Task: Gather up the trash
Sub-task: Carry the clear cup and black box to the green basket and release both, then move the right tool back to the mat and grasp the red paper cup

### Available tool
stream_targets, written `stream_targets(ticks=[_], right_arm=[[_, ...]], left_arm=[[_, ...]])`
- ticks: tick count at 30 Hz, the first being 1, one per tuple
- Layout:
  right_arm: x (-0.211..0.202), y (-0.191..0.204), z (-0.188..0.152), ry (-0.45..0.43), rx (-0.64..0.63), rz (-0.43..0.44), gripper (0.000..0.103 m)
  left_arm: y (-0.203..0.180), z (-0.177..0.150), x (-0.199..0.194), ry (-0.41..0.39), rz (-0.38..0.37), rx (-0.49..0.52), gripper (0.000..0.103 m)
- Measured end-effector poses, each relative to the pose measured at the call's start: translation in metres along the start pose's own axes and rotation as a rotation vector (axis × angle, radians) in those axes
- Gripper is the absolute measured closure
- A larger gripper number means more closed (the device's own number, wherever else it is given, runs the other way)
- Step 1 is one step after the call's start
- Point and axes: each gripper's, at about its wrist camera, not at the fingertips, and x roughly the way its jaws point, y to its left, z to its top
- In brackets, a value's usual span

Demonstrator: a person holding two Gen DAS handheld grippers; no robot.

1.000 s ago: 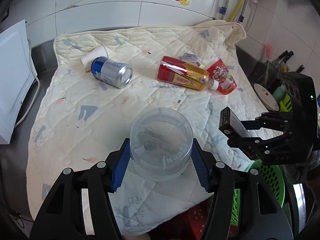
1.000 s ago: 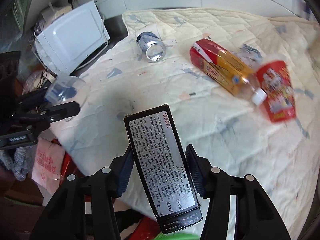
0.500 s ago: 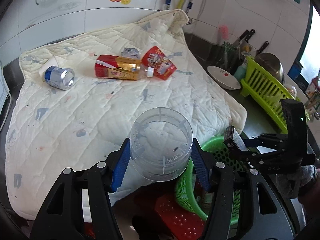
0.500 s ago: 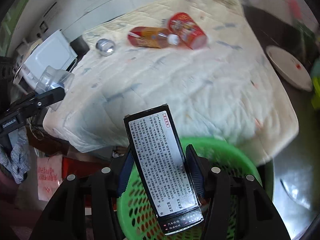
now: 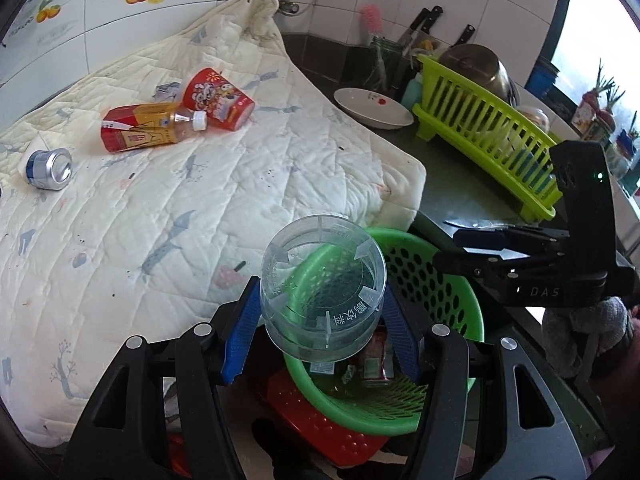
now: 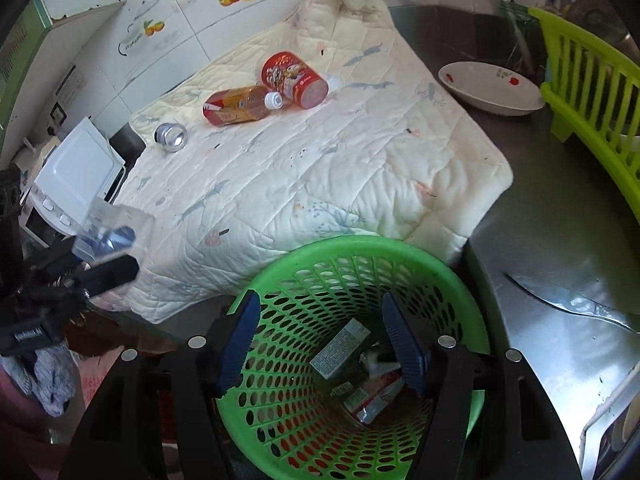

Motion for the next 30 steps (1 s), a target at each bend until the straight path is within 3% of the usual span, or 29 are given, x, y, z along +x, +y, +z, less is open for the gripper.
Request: stream_targets(ticks=[18, 19, 30], right_arm=[[-0.047, -0.021, -0.018, -0.105, 0.054, -0.015, 0.035], [-0.048, -0.021, -0.019, -0.105, 0.055, -0.017, 0.035], [-0.045, -0.016, -0.019, -0.104, 0.047, 0.012, 0.034]], left_arm=[[-0.044, -0.018, 0.035, 0.135, -0.059, 0.048, 0.039], [-0.045, -0.019, 0.036, 0.143, -0.062, 0.046, 0.034], [-0.040, -0.018, 0.026, 0.125, -0.054, 0.031, 0.030]])
